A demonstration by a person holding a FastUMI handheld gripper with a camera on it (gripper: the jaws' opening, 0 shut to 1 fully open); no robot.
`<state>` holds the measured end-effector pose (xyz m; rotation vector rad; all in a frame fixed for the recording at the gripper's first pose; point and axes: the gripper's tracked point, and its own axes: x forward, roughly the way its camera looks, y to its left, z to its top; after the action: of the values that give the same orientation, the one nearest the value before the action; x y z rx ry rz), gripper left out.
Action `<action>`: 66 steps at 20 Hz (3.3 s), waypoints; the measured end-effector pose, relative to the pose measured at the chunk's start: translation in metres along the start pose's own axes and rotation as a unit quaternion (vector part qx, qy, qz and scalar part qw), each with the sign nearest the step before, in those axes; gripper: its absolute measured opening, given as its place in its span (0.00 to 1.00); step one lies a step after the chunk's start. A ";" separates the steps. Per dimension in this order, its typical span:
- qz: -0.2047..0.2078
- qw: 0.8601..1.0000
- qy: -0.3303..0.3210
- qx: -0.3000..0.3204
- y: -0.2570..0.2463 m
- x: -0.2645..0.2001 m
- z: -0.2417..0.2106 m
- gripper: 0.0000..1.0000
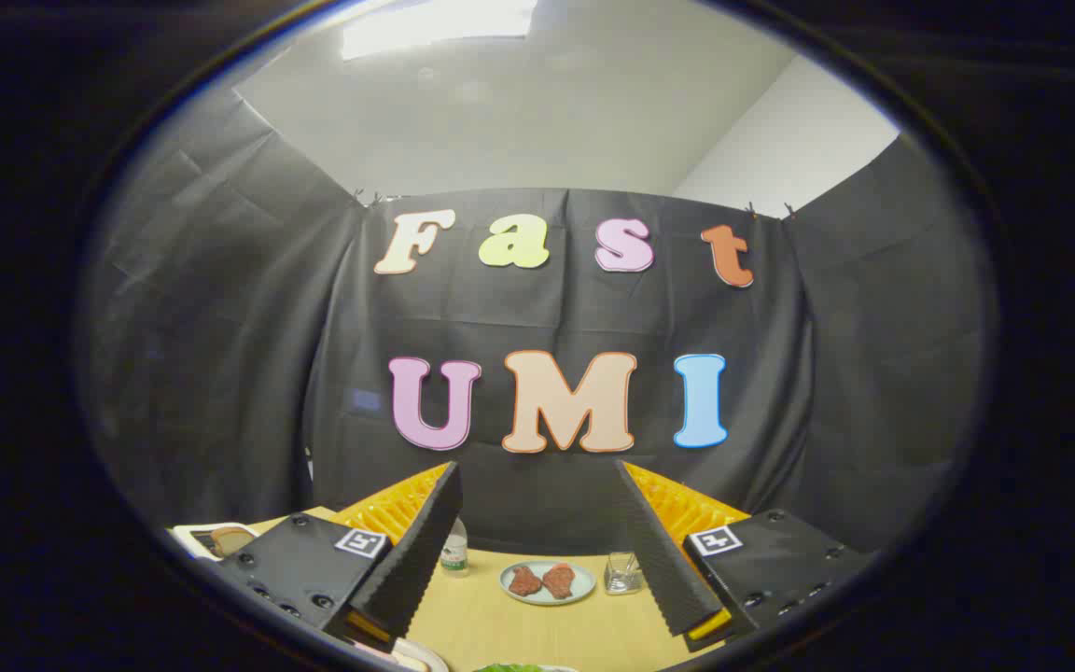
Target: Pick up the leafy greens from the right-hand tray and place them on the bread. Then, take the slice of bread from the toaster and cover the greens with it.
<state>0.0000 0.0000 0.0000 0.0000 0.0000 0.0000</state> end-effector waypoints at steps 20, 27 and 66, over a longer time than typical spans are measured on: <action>0.030 0.999 0.012 -0.012 -0.009 0.001 -0.018 1.00; 0.081 0.995 0.051 -0.018 -0.013 0.002 -0.050 1.00; 0.419 0.819 0.353 -0.172 0.015 -0.058 -0.360 0.99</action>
<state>-0.0577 0.0152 -0.3595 -0.3665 0.7510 0.8932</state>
